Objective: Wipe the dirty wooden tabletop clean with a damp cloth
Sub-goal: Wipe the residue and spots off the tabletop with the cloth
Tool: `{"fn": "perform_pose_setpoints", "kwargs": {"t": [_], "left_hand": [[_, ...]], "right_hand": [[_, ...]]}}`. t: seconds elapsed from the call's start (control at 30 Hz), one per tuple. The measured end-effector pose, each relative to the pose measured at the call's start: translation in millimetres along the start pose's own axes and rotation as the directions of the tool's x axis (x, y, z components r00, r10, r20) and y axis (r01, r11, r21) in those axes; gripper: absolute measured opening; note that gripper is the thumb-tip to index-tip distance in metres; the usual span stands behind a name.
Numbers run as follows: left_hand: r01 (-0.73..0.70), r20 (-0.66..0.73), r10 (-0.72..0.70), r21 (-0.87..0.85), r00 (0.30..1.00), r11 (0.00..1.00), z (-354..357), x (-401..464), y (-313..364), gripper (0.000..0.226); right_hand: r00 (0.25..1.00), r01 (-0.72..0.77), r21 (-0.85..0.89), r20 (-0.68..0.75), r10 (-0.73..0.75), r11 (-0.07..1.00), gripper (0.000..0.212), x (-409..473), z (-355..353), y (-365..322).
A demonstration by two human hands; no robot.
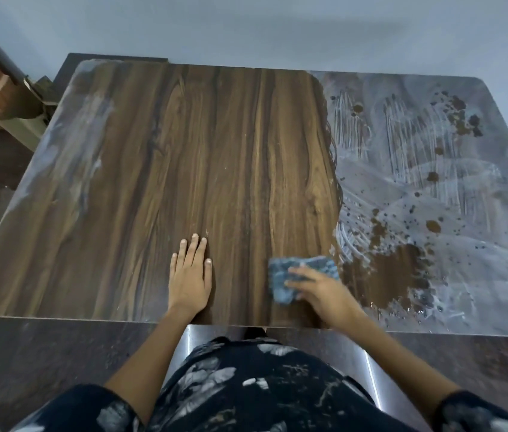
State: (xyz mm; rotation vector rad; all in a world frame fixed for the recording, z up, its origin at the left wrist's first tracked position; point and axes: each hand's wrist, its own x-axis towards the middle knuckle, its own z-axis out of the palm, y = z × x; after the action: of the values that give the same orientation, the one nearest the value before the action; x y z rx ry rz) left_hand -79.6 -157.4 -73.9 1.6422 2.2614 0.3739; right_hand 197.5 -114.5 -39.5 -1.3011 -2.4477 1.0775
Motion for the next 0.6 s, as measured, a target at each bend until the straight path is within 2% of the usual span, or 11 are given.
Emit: {"fn": "perform_pose_setpoints", "kwargs": {"t": [0.07,0.17,0.27,0.33,0.43,0.6], "left_hand": [[-0.007,0.009,0.007,0.004,1.000,1.000,-0.5,-8.2,-0.8,0.047],[-0.020,0.030,0.020,0.003,0.999,1.000,-0.8,-20.7,-3.4,0.048],[-0.030,0.048,0.030,-0.002,0.998,1.000,-0.4,-34.0,-7.9,0.048],[-0.044,0.050,0.045,-0.007,0.998,0.999,0.4,-43.4,-10.9,0.048],[-0.043,0.048,0.043,0.004,0.998,0.999,2.7,-53.3,-11.9,0.048],[0.073,0.039,-0.072,-0.015,0.997,0.997,4.6,-55.6,4.9,0.047]], "right_hand": [[0.989,-0.080,0.055,-0.117,0.086,0.995,0.027,15.3,-8.3,-0.8],[0.952,-0.215,0.023,-0.218,0.215,0.976,0.027,49.9,6.1,-14.5],[0.974,-0.164,0.030,-0.152,0.166,0.986,0.030,50.6,38.5,-43.3],[0.991,-0.079,0.014,-0.106,0.080,0.997,0.030,28.2,60.4,-56.1],[0.995,-0.034,0.034,-0.096,0.038,0.999,0.029,-18.1,81.7,-51.9],[0.981,-0.155,0.037,-0.112,0.158,0.987,0.028,-68.9,51.1,-30.3]]}}
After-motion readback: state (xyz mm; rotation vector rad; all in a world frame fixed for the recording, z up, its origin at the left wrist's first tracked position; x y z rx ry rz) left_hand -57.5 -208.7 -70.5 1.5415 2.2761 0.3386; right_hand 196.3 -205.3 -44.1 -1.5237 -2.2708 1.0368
